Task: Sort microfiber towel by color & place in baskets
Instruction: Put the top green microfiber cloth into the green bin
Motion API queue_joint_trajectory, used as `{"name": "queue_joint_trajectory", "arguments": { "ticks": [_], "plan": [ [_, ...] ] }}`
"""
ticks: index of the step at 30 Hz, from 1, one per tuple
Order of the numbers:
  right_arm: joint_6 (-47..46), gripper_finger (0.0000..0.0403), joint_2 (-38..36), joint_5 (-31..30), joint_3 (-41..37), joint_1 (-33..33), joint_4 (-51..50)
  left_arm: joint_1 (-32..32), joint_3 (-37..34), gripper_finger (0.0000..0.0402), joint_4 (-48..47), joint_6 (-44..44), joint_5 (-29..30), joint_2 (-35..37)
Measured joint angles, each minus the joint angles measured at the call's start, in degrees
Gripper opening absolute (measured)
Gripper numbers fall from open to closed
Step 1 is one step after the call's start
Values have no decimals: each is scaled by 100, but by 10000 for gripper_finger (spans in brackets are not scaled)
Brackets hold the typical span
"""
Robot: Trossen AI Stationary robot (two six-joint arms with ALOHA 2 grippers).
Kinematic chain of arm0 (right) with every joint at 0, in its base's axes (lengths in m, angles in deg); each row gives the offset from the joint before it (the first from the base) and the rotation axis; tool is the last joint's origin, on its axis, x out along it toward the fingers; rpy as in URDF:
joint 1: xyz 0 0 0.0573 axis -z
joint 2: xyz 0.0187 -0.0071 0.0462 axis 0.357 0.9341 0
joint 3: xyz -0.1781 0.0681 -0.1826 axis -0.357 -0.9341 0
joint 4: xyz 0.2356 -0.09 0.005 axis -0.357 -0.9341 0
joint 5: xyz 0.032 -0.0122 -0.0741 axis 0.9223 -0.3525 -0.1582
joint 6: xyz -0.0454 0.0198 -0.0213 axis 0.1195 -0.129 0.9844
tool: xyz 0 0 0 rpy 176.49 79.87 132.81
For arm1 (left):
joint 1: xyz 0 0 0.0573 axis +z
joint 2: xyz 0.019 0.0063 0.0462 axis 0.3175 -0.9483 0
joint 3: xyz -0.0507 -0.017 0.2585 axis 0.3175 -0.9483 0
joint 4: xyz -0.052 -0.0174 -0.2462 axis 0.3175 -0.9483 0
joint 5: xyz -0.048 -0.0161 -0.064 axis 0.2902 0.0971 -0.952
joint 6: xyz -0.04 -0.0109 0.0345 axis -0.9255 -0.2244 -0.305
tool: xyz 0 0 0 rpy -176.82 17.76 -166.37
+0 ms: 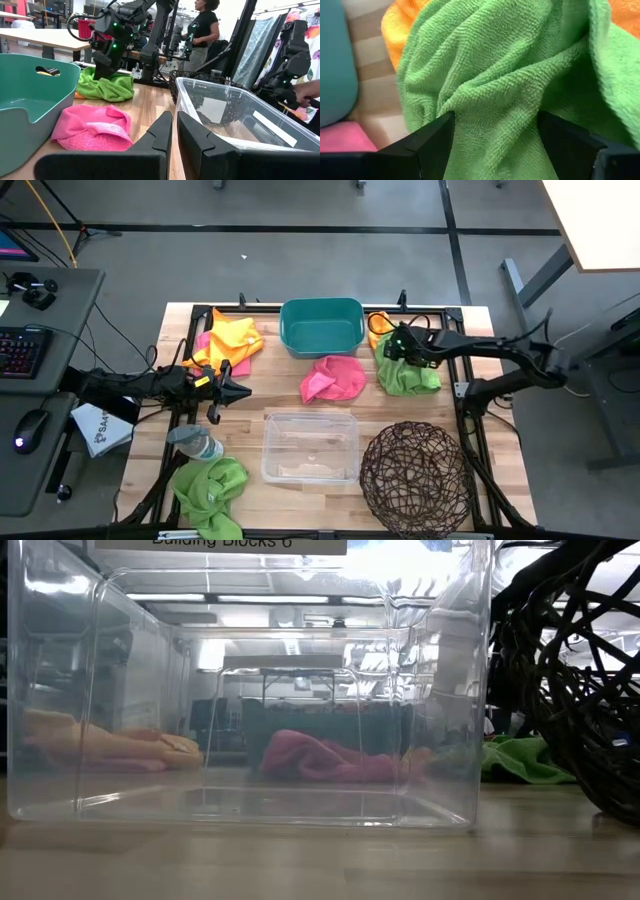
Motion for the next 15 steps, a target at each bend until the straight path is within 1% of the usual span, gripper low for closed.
{"name": "queue_joint_trajectory", "arguments": {
  "ticks": [2,4,6,8,9,12,15],
  "plan": [
    [101,253,8,-9,0,-4,-61,-1,1,17,1,2,0,0],
    [171,205,-112,-24,0,-44,-65,0,1,17,-1,0,0,-1],
    [316,132,-339,-68,27,-99,-110,1,-1,17,1,4,0,-1],
    [625,44,-603,-141,137,-151,-210,-1,1,17,-1,0,0,-1],
    [820,24,-768,-164,240,-169,-275,1,-1,17,1,1,1,1],
    [1141,22,-1302,-203,733,-188,-526,-1,-1,17,-1,0,1,-1],
    [1765,5,-1799,-410,1449,-221,-530,-1,-1,17,-1,2,0,-1]
  ]
}}
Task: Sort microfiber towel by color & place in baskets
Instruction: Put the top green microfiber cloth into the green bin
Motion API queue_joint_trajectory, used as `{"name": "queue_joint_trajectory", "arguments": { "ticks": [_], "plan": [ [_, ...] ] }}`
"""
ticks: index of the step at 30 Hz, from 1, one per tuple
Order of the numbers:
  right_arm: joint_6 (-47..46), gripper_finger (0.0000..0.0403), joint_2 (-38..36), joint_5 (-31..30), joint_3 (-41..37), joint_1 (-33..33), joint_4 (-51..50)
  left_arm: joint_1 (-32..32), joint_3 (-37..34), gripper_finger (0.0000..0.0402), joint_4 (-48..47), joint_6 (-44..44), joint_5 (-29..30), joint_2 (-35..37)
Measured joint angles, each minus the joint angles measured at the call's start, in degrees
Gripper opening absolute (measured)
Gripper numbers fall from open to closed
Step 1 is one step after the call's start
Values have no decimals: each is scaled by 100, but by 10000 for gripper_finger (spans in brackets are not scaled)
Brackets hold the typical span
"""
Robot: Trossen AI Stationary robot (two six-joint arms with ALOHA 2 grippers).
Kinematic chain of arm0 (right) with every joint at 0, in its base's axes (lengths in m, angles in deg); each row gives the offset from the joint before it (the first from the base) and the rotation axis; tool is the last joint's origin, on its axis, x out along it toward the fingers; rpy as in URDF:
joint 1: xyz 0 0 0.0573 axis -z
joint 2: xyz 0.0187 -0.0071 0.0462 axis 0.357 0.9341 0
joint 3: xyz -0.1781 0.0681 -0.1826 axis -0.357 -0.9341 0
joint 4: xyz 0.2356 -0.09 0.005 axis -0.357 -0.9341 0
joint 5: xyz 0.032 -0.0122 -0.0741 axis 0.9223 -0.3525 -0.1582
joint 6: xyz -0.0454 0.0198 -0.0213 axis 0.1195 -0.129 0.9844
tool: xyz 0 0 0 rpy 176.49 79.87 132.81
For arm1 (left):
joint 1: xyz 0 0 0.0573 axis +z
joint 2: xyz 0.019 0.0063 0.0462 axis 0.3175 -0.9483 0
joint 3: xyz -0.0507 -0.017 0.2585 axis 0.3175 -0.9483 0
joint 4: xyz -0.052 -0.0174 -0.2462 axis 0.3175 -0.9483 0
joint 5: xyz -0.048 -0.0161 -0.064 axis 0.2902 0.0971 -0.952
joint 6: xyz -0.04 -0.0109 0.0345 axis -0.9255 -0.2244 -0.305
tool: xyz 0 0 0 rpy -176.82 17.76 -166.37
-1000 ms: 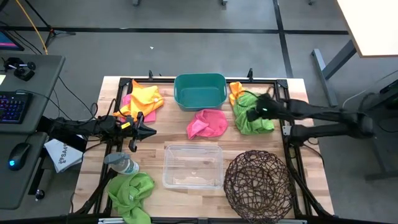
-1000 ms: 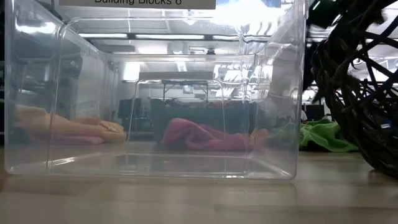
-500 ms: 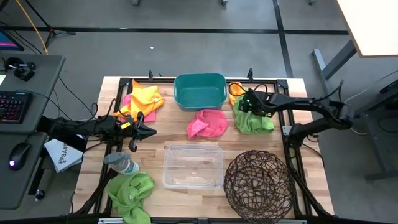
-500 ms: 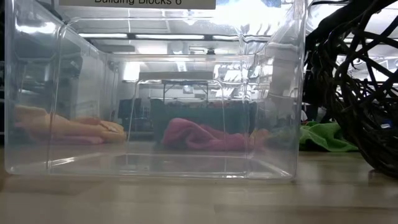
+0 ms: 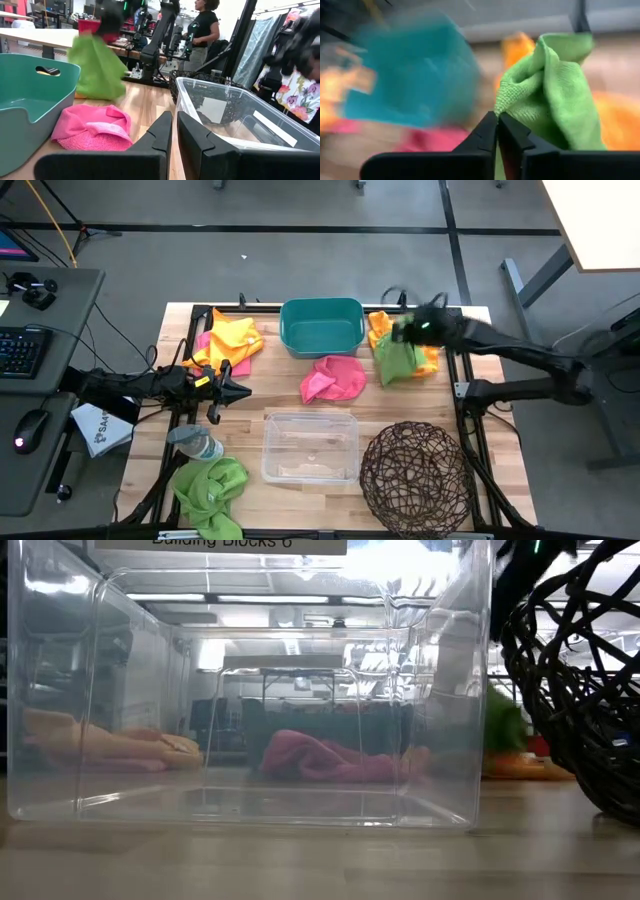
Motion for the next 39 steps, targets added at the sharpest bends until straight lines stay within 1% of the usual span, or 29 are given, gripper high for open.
{"name": "queue_joint_trajectory", "arguments": {
  "ticks": [3,6,10,13,15,16,19,24,26,33,35,39],
  "plan": [
    [635,4,-258,-154,790,-21,83,1,0,17,0,0,0,1],
    [1299,3,-256,-7,1430,-39,705,1,2,17,1,-1,0,1],
    [1825,1,101,661,1915,-48,1936,0,0,17,2,1,2,1],
    [1877,1,593,1381,2156,-48,2860,0,0,17,2,-2,2,2],
    [1880,1,963,1850,2320,-49,3261,0,0,17,0,0,0,0],
    [1880,1,1143,1992,2408,-51,3391,0,0,17,1,-1,1,1],
    [1943,0,1675,2030,2621,-51,3423,0,0,17,1,2,0,0],
    [2429,0,2507,1417,2758,-37,3388,1,1,17,0,-1,2,0],
    [2460,0,2776,1379,2769,-26,3422,0,1,17,1,0,0,0],
    [2119,0,3424,1723,2769,-87,3323,0,2,17,2,-2,0,0],
    [2020,0,3531,1803,2769,-146,3267,0,2,17,1,0,0,0],
    [1915,0,3597,2152,2769,-261,3253,0,1,17,2,1,1,0]
  ]
}}
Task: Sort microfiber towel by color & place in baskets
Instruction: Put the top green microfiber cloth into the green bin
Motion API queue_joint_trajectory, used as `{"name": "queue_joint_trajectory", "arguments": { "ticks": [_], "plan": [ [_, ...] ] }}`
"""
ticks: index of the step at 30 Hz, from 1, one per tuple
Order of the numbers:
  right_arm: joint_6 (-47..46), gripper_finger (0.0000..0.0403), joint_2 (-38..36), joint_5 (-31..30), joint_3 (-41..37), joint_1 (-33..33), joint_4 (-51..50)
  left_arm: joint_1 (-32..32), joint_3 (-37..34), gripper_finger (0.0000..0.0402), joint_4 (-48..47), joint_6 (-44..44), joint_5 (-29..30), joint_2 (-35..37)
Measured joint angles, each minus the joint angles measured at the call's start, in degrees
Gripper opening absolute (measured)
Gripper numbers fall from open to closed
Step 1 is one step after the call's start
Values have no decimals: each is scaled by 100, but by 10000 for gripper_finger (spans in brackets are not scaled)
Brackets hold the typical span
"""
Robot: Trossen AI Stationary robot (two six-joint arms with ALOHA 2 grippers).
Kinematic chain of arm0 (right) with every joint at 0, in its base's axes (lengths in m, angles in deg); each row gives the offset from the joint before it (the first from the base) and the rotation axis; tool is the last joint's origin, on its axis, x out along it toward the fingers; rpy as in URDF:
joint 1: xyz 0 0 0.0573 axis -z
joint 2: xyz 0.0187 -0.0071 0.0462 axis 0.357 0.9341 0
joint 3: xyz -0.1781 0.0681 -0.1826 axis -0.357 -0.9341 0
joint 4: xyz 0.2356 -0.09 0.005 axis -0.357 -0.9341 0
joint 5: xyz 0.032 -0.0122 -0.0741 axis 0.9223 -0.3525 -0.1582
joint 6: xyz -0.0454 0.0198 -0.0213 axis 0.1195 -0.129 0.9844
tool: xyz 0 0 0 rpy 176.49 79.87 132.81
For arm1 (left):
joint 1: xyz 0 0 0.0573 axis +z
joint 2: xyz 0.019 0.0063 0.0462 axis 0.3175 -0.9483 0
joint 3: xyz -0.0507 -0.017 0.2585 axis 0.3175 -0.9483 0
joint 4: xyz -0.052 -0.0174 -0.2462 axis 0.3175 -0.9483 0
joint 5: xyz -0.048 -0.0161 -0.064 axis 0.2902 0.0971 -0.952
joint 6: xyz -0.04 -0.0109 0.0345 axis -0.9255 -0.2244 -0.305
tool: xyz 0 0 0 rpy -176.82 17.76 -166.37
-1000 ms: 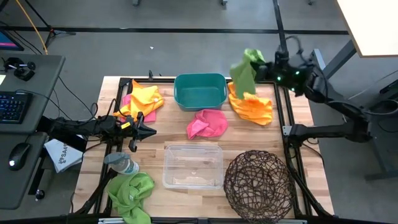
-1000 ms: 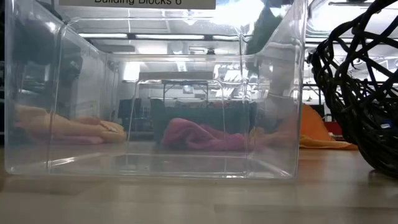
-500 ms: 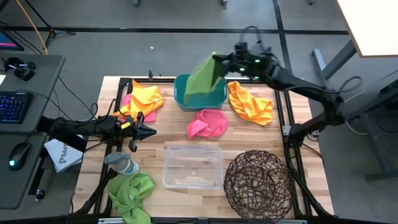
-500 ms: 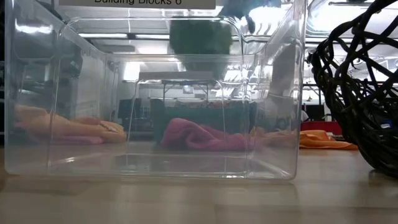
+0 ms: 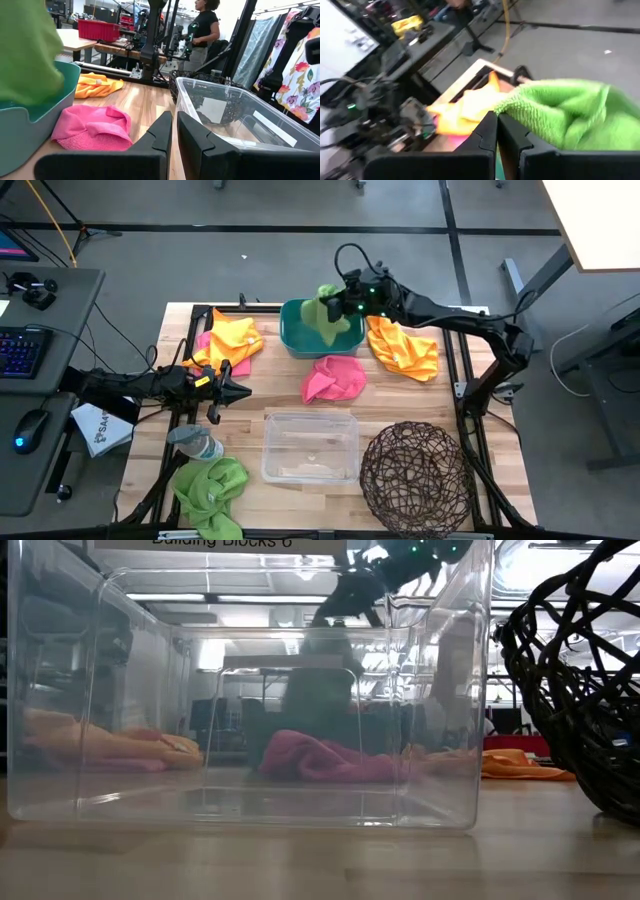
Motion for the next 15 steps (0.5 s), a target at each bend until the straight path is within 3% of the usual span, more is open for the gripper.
{"name": "queue_joint_trajectory", "arguments": {
  "ticks": [3,11,15],
  "plan": [
    [168,0,-4,-11,0,-71,-115,0,-1,17,0,-1,1,0],
    [454,0,-4,-1620,0,208,-1104,2,1,17,-2,-1,-1,0],
    [440,0,-4,-1759,0,289,-1272,0,0,17,-1,-2,0,1]
  ]
}}
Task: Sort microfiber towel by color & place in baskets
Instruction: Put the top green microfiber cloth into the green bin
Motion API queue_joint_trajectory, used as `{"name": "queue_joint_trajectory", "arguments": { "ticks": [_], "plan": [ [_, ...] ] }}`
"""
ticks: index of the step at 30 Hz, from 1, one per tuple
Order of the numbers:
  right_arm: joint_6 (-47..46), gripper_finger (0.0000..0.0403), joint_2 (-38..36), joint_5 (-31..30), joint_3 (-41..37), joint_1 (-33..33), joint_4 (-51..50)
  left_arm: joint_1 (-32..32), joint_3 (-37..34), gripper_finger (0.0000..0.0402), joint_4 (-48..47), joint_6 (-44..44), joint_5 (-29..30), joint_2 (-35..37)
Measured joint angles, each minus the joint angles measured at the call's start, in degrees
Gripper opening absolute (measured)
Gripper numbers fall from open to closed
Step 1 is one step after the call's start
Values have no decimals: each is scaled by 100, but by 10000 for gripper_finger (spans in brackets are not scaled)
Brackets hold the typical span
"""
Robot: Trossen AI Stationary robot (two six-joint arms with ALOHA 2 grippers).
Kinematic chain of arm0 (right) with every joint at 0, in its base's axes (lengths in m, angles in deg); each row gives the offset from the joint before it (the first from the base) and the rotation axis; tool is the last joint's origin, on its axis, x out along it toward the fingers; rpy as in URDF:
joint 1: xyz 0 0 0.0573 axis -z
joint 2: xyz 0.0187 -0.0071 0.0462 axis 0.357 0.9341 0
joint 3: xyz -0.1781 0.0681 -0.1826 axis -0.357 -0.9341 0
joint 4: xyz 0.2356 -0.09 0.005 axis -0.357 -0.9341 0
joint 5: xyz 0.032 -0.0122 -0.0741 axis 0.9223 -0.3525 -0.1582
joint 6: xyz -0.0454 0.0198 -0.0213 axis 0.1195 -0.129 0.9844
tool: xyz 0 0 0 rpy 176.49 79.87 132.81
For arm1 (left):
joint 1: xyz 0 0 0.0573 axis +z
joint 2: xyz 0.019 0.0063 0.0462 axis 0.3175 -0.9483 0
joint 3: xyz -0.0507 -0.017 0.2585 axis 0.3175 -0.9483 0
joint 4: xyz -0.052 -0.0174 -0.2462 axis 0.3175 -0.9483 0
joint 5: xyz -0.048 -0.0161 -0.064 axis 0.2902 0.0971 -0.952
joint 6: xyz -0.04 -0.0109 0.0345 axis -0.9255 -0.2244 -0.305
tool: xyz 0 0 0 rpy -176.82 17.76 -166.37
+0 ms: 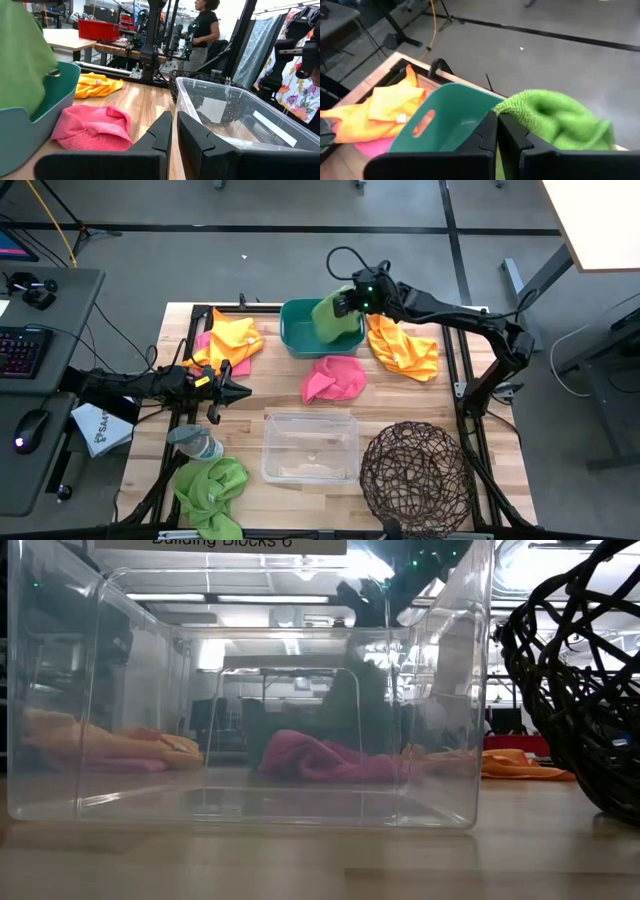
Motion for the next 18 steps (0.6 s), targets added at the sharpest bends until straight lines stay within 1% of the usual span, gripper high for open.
{"name": "queue_joint_trajectory", "arguments": {
  "ticks": [4,9,11,14,18],
  "plan": [
    [0,0,0,-17,0,-105,-159,0,0,17,-1,0,-1,0],
    [16,0,80,129,0,-332,-111,0,1,17,1,1,-1,-1],
    [10,0,198,210,-2,-344,-54,0,-1,17,0,-1,0,0],
    [-75,0,451,541,-2,-323,25,0,-1,17,1,0,0,0],
    [-181,0,815,695,-6,-330,58,0,0,17,0,1,-1,1]
  ]
}}
